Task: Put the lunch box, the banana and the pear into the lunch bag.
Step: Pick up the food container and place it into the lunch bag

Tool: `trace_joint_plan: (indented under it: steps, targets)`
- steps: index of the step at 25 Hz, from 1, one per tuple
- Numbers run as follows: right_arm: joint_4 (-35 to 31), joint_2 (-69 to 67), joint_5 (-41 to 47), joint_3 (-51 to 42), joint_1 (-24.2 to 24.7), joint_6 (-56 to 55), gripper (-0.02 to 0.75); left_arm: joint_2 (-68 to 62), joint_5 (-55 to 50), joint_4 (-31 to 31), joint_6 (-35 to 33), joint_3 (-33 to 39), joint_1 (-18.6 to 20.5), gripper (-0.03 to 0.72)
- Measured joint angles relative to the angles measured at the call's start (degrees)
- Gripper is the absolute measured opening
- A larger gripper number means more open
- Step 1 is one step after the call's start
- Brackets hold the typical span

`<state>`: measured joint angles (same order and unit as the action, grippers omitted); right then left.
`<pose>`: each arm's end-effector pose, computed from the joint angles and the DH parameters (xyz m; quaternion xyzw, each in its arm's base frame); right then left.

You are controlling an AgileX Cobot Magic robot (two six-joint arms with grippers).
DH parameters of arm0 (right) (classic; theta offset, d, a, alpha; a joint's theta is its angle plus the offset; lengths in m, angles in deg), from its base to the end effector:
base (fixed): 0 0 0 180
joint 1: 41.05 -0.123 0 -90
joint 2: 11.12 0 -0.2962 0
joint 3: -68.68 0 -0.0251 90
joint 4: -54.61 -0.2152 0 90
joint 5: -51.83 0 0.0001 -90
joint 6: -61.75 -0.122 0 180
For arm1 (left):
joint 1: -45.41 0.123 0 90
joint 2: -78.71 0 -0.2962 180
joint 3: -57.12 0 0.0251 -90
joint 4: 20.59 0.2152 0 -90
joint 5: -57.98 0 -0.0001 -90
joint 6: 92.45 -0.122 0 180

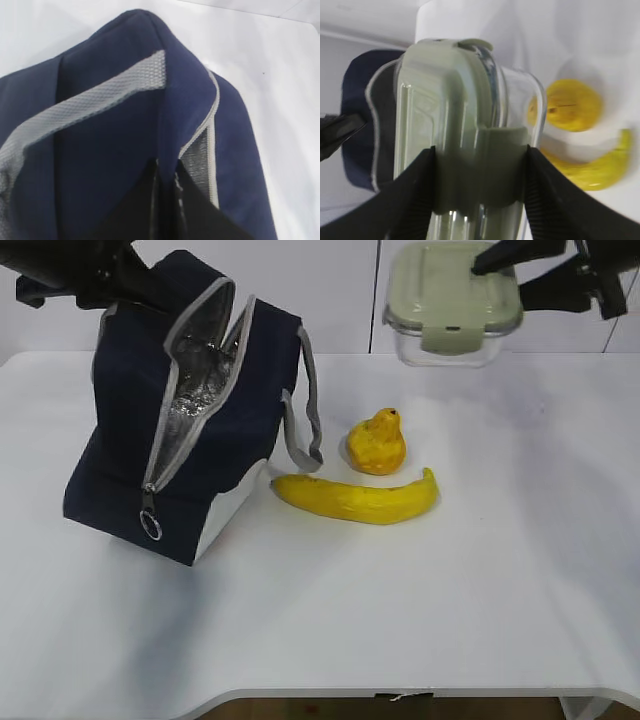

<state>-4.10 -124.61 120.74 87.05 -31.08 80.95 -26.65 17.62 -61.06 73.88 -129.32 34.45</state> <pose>0.3842 0.0313 0.3376 0.0413 0.8693 0.4316 0.2374 0.3608 -0.1221 0.3262 0.0224 0.8955 -0.2939 0.3335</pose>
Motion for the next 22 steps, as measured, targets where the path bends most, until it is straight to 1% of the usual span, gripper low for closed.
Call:
trace_joint_plan:
  steps: [5,9,17,22]
  targets:
    - [0.10,0.09,0.89,5.09,-7.67,-3.68,0.396,0.33,0.33,0.24,2.05,0.00,-1.50,-0.005]
    - [0.10,-0.67,1.57,8.55,-12.10,-6.05,0.396,0.33,1.21,0.24,3.95,0.00,-2.77,-0.006]
    - [0.37,-3.88,1.31,9.47,-17.18,-7.59,0.396,0.33,4.00,0.24,7.34,0.00,-5.59,-0.006]
    - [2.48,-6.42,-4.02,9.47,-19.42,-7.84,0.396,0.33,4.47,0.24,7.90,0.00,-6.05,-0.006]
